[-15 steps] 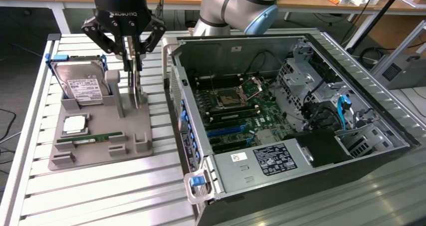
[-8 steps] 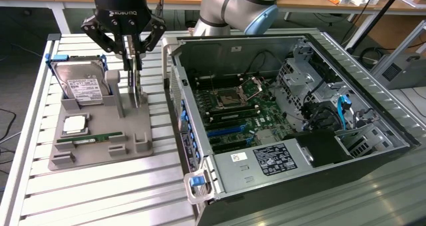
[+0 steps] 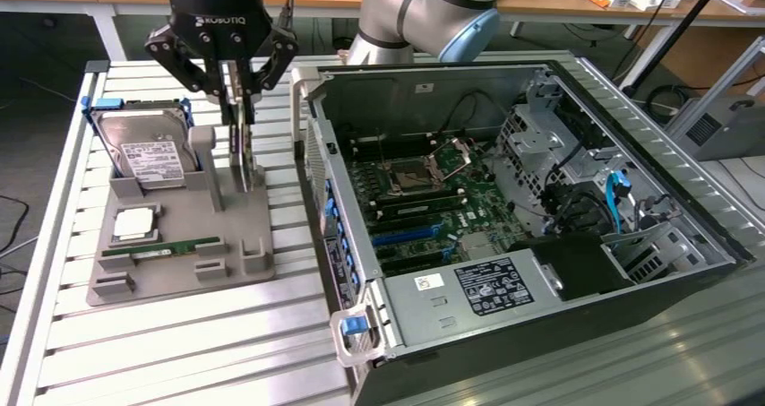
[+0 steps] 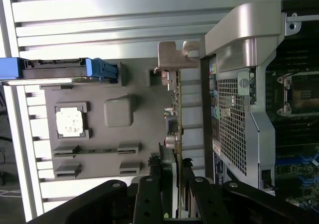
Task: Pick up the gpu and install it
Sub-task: 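Pick up the gpu and move the gpu toward the slot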
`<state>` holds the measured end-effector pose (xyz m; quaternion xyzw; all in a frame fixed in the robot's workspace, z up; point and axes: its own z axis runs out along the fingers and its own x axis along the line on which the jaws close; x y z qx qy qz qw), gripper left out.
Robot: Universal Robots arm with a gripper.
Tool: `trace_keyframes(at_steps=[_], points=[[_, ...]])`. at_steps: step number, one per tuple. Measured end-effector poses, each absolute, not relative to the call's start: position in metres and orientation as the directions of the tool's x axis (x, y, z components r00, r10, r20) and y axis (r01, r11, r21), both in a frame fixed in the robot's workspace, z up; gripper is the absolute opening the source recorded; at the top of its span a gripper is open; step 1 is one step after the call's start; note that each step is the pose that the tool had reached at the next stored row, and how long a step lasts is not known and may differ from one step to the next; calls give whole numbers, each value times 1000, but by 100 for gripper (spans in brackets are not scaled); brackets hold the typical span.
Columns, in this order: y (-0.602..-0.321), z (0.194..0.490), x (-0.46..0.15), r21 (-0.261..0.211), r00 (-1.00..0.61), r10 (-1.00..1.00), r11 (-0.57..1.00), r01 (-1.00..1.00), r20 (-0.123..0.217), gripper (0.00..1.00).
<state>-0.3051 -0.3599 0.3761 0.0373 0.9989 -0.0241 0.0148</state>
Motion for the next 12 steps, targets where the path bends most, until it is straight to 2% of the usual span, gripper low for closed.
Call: trace_keyframes(at_steps=[12], points=[[-360,380,-305,-47,-997,74,996,75,-31,27]])
